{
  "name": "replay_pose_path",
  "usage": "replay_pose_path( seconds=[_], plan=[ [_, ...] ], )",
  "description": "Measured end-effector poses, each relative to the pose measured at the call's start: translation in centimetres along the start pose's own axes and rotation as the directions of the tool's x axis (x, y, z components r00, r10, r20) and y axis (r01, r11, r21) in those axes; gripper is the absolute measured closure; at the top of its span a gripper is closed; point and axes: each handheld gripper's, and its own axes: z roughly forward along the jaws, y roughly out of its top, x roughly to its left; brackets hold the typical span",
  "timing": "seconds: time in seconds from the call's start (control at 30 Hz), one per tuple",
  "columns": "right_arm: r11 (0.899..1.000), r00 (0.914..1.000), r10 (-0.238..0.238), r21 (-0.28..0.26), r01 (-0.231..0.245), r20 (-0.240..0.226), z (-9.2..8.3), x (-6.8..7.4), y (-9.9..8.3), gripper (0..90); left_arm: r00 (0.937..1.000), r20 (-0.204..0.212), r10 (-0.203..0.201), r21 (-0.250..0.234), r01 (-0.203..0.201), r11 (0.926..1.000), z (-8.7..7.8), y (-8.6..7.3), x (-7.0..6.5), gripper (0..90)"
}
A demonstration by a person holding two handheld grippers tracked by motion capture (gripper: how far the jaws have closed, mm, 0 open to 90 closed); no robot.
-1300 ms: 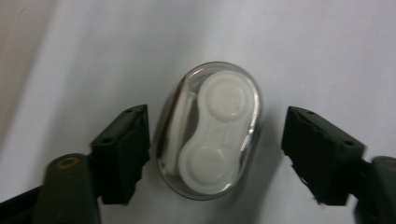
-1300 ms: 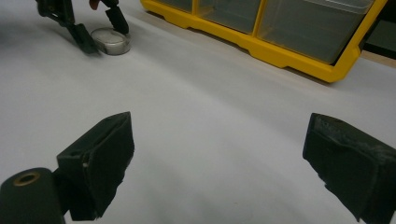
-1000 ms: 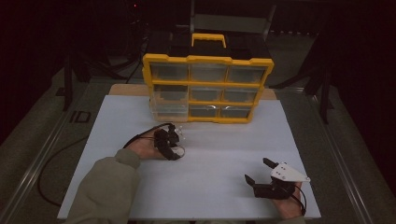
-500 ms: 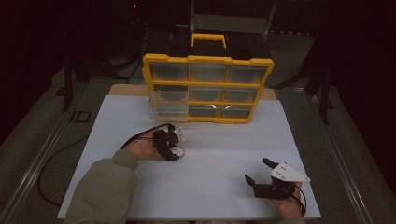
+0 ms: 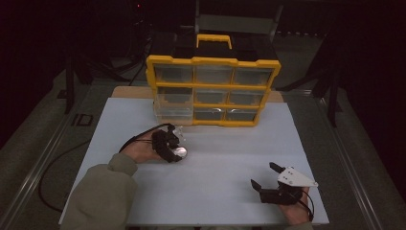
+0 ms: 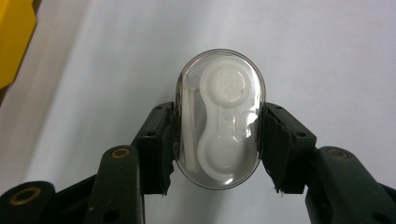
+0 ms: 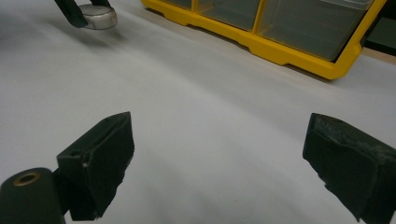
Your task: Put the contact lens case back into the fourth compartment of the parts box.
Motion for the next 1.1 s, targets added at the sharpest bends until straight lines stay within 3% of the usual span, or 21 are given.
replay_pose_path(
  seconds=[0.13,1.1],
  plan=[
    [1.000,1.0000,0.001,0.000,-0.001,0.000,0.0,0.0,0.0,8.1,0.9998,0.015,-0.015,-0.018,0.016,0.9997,-0.6,0.0,-0.2,49.0],
    [1.000,1.0000,0.002,0.003,-0.002,-0.003,0.0,0.0,0.0,8.1,0.9988,-0.020,0.045,-0.050,-0.046,0.9977,-4.9,0.7,-1.5,49.2]
  ],
)
